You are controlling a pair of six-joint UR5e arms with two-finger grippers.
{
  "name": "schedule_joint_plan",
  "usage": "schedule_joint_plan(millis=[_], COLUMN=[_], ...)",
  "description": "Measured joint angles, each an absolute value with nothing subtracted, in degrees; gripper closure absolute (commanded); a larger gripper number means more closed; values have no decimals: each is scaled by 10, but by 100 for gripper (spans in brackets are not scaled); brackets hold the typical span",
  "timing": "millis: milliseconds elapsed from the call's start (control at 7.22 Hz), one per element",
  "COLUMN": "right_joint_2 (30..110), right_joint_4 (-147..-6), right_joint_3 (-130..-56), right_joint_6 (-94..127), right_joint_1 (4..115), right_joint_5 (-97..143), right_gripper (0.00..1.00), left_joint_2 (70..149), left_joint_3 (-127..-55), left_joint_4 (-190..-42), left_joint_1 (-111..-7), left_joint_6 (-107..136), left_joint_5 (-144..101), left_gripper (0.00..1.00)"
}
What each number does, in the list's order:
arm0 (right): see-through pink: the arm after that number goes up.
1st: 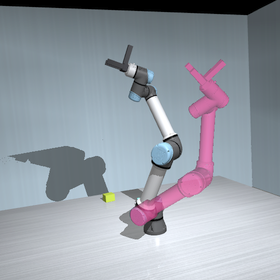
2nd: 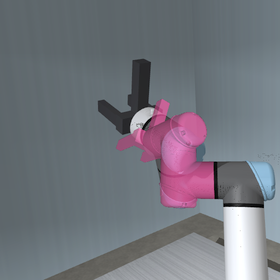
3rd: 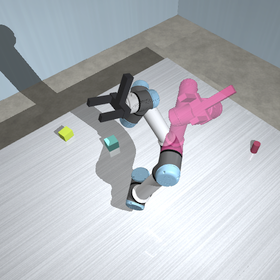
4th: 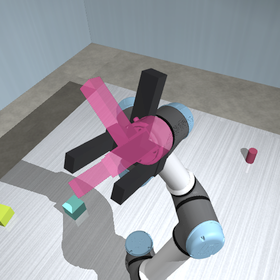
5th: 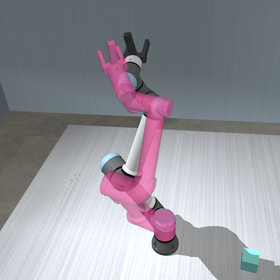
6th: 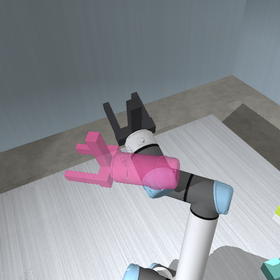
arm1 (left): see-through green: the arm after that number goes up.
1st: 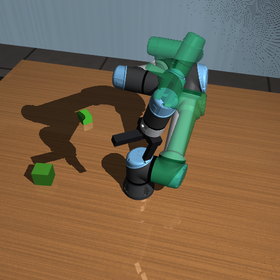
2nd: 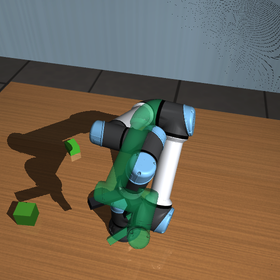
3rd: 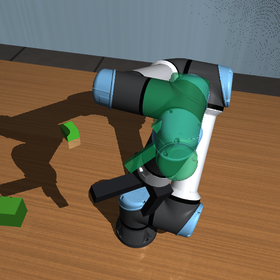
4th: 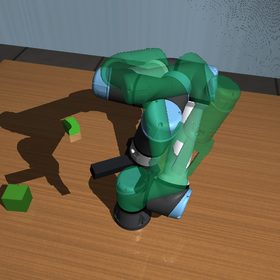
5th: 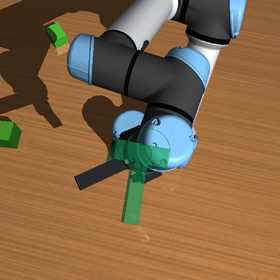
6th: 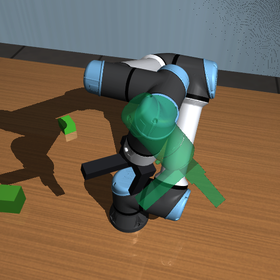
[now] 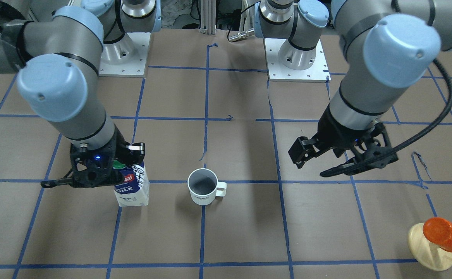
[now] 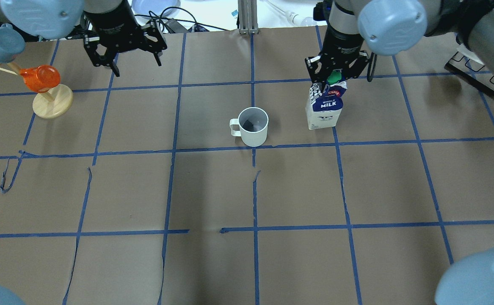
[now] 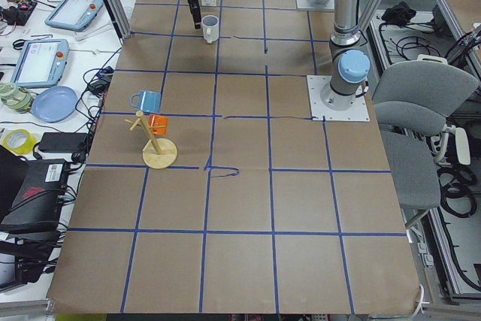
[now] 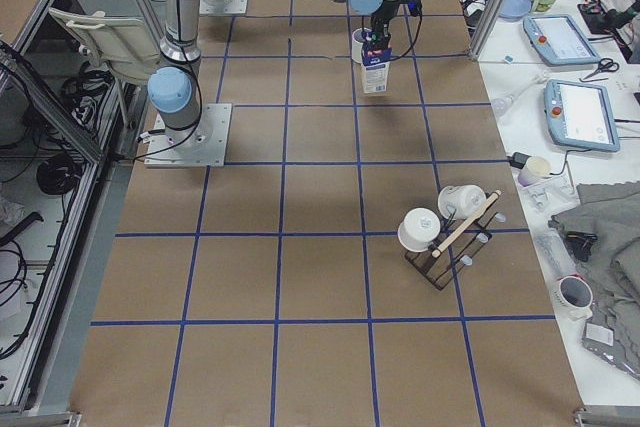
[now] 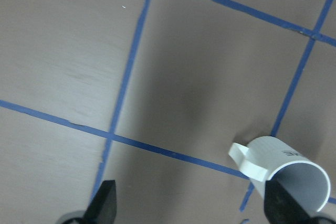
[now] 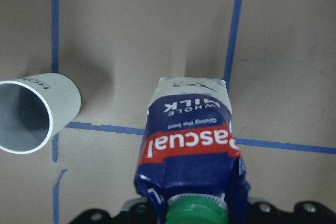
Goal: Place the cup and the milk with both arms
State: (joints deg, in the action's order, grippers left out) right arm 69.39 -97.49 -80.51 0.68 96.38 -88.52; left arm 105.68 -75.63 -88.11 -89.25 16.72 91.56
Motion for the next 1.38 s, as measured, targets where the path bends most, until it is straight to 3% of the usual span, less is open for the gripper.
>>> schedule_joint_plan(millis=[692,831,969,1108,1385], right_joint_2=[671,669,668,668,670], right_joint_4=[-1013,-1021,-1026,-1036,-1056], right_joint_3=[-819,-821,-827,-839,-854], right_joint_6=[85,86,87,87,87], right_joint_1=[1022,1023,1023,1023,1023], right_joint_5=[-857,-856,-857,-858,-862], right_gripper=[80,63,22,0,0], left_joint_2=[1005,1000,998,997,997], left_joint_3=[-821,-831,-836,-838,-839], left_joint_4=[-889,-888,-887,-887,-887], left_joint_1=[-851,-851,-851,-852,-852], left_joint_6=[155,148,143,141,140], left_joint_5=[919,919,919,919,919], left_gripper=[0,0,0,0,0])
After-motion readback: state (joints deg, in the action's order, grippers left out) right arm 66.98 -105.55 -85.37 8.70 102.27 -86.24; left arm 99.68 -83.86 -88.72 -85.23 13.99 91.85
